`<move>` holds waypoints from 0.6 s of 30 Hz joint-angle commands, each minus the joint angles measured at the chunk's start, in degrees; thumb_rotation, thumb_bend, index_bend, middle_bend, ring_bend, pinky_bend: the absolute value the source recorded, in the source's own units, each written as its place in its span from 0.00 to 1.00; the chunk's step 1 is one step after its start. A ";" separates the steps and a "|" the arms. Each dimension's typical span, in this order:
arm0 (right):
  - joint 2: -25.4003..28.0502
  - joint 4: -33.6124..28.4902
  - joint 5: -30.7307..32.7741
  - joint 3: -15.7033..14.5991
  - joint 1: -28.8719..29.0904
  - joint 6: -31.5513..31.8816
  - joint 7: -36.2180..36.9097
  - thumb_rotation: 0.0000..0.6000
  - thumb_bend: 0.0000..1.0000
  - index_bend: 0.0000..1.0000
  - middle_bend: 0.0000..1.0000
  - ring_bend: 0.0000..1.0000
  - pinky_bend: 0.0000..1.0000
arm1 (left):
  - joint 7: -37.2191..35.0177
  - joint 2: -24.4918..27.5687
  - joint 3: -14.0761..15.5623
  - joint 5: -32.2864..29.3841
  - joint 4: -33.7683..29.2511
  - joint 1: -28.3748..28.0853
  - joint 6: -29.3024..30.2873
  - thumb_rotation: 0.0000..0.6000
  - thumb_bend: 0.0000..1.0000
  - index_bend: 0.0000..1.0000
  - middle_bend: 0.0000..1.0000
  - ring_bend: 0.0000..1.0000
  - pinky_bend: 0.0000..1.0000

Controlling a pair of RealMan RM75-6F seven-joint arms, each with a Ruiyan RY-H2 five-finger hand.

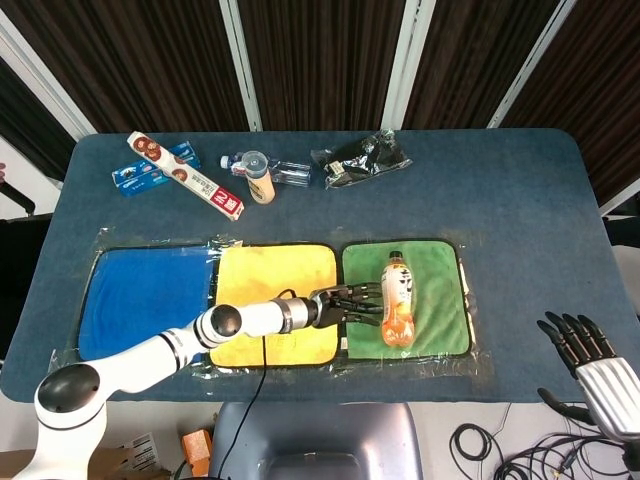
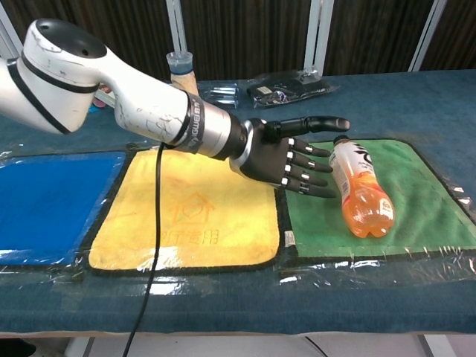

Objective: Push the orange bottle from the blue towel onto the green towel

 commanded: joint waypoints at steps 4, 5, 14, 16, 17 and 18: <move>-0.07 -0.02 0.14 0.05 -0.16 0.25 -0.14 1.00 0.15 0.00 0.05 0.01 0.00 | 8.03 8.65 1.33 7.13 -14.60 6.98 13.96 1.00 0.06 0.00 0.02 0.00 0.17; -0.09 -0.03 0.17 0.08 -0.22 0.36 -0.20 1.00 0.15 0.00 0.05 0.01 0.00 | 9.43 10.47 2.21 8.52 -17.18 8.24 15.99 1.00 0.06 0.00 0.02 0.00 0.17; -0.86 -0.61 0.91 0.46 -0.22 -0.24 -2.46 1.00 0.15 0.00 0.05 0.01 0.00 | 41.19 27.76 17.40 37.87 -39.46 27.62 62.33 1.00 0.10 0.00 0.01 0.01 0.15; -1.06 -0.89 1.42 0.68 -0.16 -0.62 -3.19 1.00 0.15 0.00 0.05 0.01 0.00 | 47.88 28.59 21.48 46.40 -40.18 34.16 76.60 1.00 0.12 0.00 0.01 0.00 0.14; -1.28 -1.07 1.86 0.88 -0.13 -0.86 -3.80 1.00 0.15 0.00 0.05 0.01 0.00 | 50.41 29.61 24.36 51.30 -38.52 38.43 84.30 1.00 0.12 0.00 0.01 0.00 0.13; -1.46 -1.24 2.23 1.05 -0.09 -1.11 -4.32 1.00 0.15 0.00 0.05 0.01 0.00 | 50.68 30.35 26.37 53.90 -37.44 41.26 88.58 1.00 0.12 0.00 0.01 0.00 0.12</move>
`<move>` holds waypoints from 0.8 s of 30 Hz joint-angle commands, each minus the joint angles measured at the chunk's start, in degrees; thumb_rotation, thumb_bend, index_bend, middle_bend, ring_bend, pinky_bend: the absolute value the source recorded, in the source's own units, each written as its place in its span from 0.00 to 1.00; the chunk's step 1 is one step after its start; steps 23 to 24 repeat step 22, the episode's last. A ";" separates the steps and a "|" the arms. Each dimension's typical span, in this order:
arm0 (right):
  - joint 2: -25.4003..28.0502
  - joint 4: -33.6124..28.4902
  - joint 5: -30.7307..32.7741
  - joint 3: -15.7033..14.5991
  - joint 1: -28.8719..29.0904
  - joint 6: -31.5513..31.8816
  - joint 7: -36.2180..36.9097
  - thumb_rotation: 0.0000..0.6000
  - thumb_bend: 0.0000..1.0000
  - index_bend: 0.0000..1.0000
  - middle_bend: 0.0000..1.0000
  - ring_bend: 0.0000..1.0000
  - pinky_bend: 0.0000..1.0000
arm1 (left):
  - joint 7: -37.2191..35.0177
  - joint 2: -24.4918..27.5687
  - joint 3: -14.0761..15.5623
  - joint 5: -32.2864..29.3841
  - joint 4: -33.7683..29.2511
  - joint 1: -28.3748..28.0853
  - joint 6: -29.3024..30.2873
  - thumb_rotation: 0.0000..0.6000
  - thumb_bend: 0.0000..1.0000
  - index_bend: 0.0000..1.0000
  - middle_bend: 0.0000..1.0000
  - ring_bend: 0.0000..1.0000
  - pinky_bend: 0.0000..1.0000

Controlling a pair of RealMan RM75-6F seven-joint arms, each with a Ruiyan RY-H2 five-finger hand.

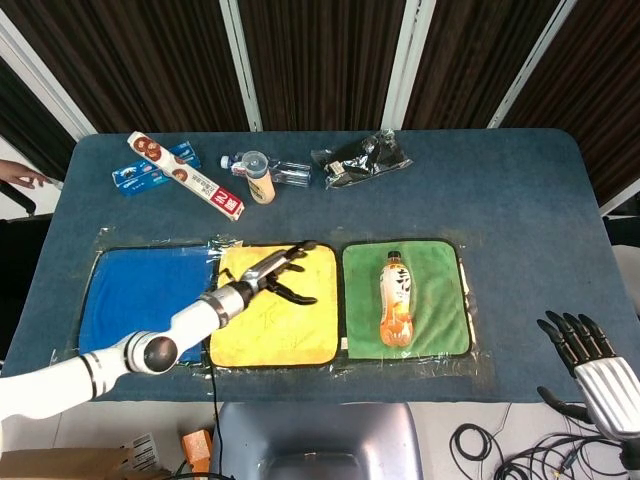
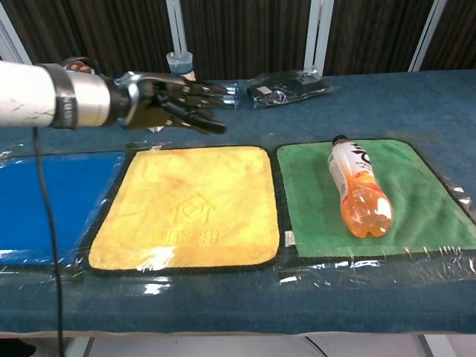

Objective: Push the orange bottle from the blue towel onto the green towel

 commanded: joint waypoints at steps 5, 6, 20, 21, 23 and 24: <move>-1.51 -1.65 3.22 1.42 0.50 -2.33 -4.26 1.00 0.15 0.00 0.05 0.01 0.00 | 19.52 13.86 24.30 35.84 -3.65 36.74 65.60 1.00 0.12 0.00 0.00 0.00 0.11; -1.70 -1.90 3.63 1.59 0.56 -2.61 -4.81 1.00 0.15 0.00 0.05 0.01 0.00 | 19.21 13.81 25.00 35.67 -2.73 38.42 67.27 1.00 0.12 0.00 0.00 0.00 0.11; -2.65 -3.38 5.55 2.48 1.08 -4.18 -8.15 1.00 0.15 0.00 0.05 0.01 0.00 | 21.54 14.05 30.48 38.31 -2.68 43.67 67.24 1.00 0.02 0.00 0.00 0.00 0.11; -2.64 -3.36 5.60 2.52 1.08 -4.14 -8.07 1.00 0.15 0.00 0.05 0.01 0.00 | 21.81 14.01 30.54 38.74 -2.78 43.74 67.42 1.00 0.02 0.00 0.00 0.00 0.11; -2.64 -3.31 5.64 2.55 1.08 -4.12 -8.03 1.00 0.15 0.00 0.05 0.01 0.00 | 22.12 13.97 30.58 39.35 -2.81 43.85 67.82 1.00 0.02 0.00 0.00 0.00 0.11; -2.64 -3.31 5.64 2.55 1.08 -4.12 -8.03 1.00 0.15 0.00 0.05 0.01 0.00 | 22.12 13.97 30.58 39.35 -2.81 43.85 67.82 1.00 0.02 0.00 0.00 0.00 0.11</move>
